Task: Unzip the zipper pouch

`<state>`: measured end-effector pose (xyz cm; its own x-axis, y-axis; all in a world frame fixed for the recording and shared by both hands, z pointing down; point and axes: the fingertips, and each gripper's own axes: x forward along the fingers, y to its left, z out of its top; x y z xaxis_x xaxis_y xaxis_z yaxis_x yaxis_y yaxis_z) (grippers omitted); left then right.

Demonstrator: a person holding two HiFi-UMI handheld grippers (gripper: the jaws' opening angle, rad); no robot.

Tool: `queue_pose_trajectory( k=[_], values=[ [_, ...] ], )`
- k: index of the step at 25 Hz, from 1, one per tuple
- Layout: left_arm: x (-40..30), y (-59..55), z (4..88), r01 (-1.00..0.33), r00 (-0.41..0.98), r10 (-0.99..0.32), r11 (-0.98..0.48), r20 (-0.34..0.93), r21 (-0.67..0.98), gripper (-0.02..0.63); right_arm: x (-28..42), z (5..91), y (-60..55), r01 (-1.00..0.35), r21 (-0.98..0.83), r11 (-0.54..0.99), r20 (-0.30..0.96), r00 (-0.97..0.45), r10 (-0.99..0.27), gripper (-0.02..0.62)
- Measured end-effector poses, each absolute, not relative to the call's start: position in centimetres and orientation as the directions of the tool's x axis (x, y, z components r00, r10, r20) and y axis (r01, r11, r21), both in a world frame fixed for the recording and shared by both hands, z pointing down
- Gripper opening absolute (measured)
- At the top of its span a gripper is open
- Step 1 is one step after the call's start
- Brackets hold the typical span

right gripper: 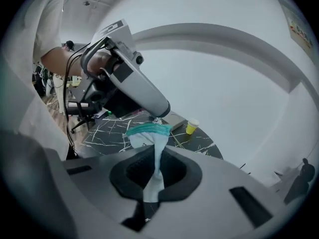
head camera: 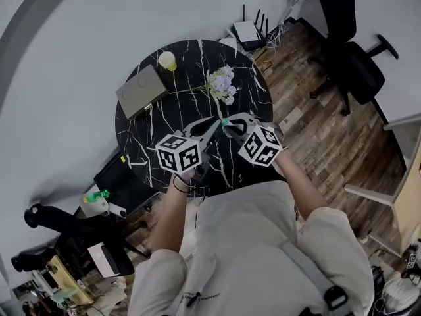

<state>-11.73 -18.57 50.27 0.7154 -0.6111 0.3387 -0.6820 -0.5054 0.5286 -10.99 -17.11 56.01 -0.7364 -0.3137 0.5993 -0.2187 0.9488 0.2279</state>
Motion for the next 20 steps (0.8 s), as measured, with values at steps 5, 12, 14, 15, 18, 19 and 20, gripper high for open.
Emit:
queue_pose_trajectory(
  k=[5, 12, 14, 15, 18, 19, 20],
  values=[
    [-13.5, -19.4, 50.7, -0.535, 0.681, -0.705, -0.294, 0.198, 0.792, 0.049, -11.2, 55.6, -18.1, -0.277, 0.250, 0.928, 0.576, -0.728, -0.373, 0.014],
    [-14.0, -19.5, 50.8, -0.482, 0.683, -0.712, -0.276, 0.160, 0.832, 0.048, -11.1, 55.3, -18.0, -0.263, 0.229, 0.937, 0.572, -0.743, -0.348, 0.014],
    [-13.8, -19.6, 50.1, -0.496, 0.699, -0.697, -0.313, 0.160, 0.810, 0.048, -11.2, 55.0, -17.8, -0.257, 0.182, 0.949, 0.557, -0.768, -0.315, 0.015],
    [-13.6, -19.6, 49.8, -0.503, 0.705, -0.691, -0.326, 0.162, 0.800, 0.048, -11.3, 54.9, -17.7, -0.255, 0.171, 0.952, 0.553, -0.775, -0.307, 0.015],
    [-13.7, -19.9, 49.4, -0.511, 0.704, -0.691, -0.333, 0.163, 0.792, 0.048, -11.3, 54.5, -17.9, -0.270, 0.174, 0.947, 0.541, -0.777, -0.321, 0.014],
    [-13.9, -20.0, 49.3, -0.505, 0.700, -0.697, -0.328, 0.157, 0.798, 0.048, -11.2, 54.3, -18.1, -0.283, 0.176, 0.943, 0.533, -0.778, -0.333, 0.014],
    [-14.1, -20.1, 49.2, -0.500, 0.697, -0.701, -0.323, 0.151, 0.804, 0.048, -11.0, 54.1, -18.3, -0.297, 0.178, 0.938, 0.525, -0.778, -0.346, 0.014]
  ],
)
